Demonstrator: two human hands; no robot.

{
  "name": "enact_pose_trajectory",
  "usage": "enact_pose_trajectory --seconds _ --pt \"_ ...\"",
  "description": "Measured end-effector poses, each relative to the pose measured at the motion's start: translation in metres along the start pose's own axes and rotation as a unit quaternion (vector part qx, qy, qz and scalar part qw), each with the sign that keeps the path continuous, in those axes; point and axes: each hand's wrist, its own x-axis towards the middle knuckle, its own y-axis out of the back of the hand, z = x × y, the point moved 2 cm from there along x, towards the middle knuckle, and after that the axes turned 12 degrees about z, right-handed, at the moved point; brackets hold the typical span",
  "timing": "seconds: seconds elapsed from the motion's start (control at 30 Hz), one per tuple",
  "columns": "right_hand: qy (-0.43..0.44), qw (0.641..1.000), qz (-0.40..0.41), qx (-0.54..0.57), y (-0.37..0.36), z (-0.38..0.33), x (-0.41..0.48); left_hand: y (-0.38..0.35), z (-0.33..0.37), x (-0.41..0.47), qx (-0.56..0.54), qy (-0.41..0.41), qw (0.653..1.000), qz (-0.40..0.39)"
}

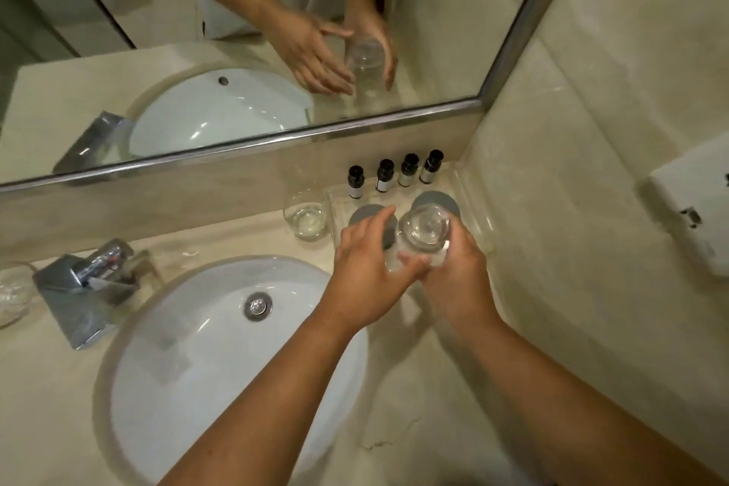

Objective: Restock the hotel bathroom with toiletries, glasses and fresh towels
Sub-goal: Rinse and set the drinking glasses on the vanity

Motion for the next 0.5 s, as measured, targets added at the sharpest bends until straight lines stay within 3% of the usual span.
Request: enact_pose_trajectory --seconds 0.17,0.5 --pt "-0.046 0.996 0.08 0.001 -0.007 0.019 0.041 -0.023 -0.002 0.026 -0.027 0.058 0.996 -0.068" --pt "-0.024 0.996 0.064 -0.048 -0.017 0.043 0.067 -0.055 -0.008 0.05 -0.061 0.051 0.989 -0.123"
